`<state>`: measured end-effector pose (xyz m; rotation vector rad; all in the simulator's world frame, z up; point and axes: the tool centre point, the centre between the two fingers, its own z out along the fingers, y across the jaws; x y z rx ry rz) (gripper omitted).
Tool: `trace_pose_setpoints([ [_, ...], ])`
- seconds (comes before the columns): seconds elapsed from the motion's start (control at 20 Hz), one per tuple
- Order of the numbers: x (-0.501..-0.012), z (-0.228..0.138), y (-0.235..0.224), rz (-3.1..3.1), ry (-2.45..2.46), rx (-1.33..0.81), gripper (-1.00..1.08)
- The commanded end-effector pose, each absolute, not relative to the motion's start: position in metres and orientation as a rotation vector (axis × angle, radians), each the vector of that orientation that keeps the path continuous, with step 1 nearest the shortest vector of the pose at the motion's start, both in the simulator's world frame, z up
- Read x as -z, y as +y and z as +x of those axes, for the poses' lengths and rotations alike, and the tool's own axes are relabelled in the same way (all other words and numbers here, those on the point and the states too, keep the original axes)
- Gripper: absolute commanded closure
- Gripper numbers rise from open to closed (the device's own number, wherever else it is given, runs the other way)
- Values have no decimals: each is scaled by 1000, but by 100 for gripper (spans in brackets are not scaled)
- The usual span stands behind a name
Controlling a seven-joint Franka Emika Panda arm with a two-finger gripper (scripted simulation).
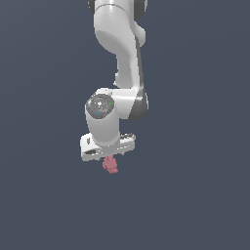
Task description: Pick up the object and move it to a goal position.
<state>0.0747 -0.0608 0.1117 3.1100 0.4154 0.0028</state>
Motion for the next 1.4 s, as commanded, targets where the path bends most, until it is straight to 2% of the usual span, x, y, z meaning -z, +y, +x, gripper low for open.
trace_pose_setpoints([
  [0.0,-107,78,-66,3109,442,-2,-92],
  [0.45,-100,80,-70,3108,453,1,-92],
  [0.9,-57,79,-71,3108,458,0,-92],
  [1.2,-53,81,-70,3108,459,0,-92],
  [1.25,-53,81,-70,3108,459,0,108],
  [1.35,-53,81,-70,3108,459,0,108],
])
